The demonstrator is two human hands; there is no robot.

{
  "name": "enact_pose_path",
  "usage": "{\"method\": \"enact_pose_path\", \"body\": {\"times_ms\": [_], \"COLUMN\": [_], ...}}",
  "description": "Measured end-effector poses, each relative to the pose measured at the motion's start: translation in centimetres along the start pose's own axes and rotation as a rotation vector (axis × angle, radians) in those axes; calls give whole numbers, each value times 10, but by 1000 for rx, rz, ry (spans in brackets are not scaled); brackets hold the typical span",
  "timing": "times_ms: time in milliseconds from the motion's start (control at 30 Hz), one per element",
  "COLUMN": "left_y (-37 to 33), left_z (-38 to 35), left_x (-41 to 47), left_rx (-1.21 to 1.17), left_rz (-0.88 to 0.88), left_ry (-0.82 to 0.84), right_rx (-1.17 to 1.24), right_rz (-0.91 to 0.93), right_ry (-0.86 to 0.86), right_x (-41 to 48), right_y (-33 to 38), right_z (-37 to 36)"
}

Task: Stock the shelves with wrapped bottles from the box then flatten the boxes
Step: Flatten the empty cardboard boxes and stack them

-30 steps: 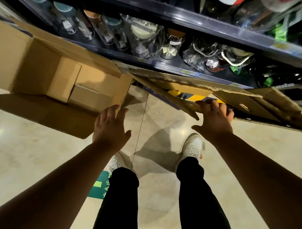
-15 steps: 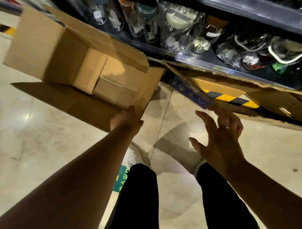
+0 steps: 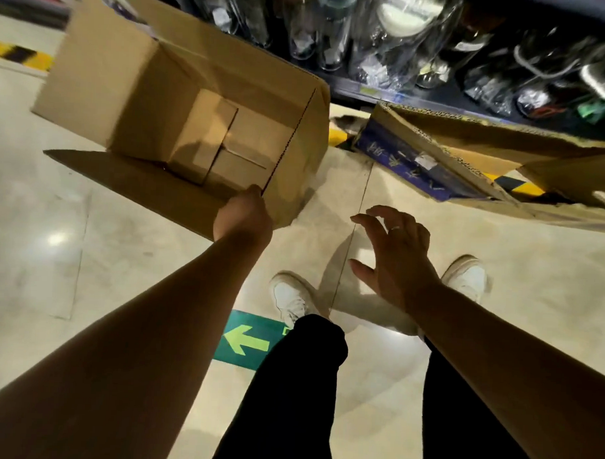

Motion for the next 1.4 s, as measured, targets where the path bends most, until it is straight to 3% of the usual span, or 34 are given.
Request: {"method": "enact_pose_path", "body": {"times_ms": [67, 167, 233, 367, 467, 567, 667, 767, 833, 900, 1000, 1067, 1167, 1233, 1267, 1400], "left_y": [7, 19, 29, 39, 49, 51, 48, 48, 55, 66, 88, 103, 112, 101, 92, 28], "left_z": [20, 49, 67, 96, 104, 106, 90, 61, 39, 21, 4, -4, 4, 4, -3, -48], "left_x": [-18, -51, -73, -117, -149, -178, -199, -212, -210, -204, -189, -180, -175, -174, -171, -156], "left_rx": [-103, -212, -274, -299, -327, -516, -756, -796, -823, -804, -869, -750, -225, 79, 150, 454], "left_rz": [-35, -106, -146, -301, -311, -355, -386, -379, -342, -279, -156, -48, 27, -128, -230, -599], "left_ry": [-46, -108, -160, -245, -233, -196, -119, -111, -95, -93, -105, -127, -329, -475, -459, -148], "right_rx": [76, 477, 667, 804, 821, 837, 705, 679, 675, 515, 451, 479, 434, 367, 325, 172], "right_rz": [-89, -266, -328, -388, -389, -376, -541, -603, -550, -505, -435, -402, -420, -416, -417, -398], "right_ry": [143, 332, 347, 289, 236, 181, 72, -6, 74, 242, 263, 309, 299, 262, 245, 121], "right_x": [5, 6, 4, -7, -21, -42, -76, -114, -128, -135, -142, -139, -128, -119, -117, -115], "right_y": [4, 10, 13, 17, 23, 13, -11, -30, -39, -46, -30, -15, 2, 11, 16, 23], "right_z": [-6, -15, -18, -21, -10, 5, 13, 8, -6, -31, -46, -63, -80, -87, -89, -86]}}
Point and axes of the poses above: each hand's wrist, its own x-axis towards the middle knuckle, its own z-axis out of the back of the hand, y = z × x, the point moved 6 cm from there along x, towards the middle knuckle, and after that the axes turned 14 degrees about y, right-handed, at the moved point
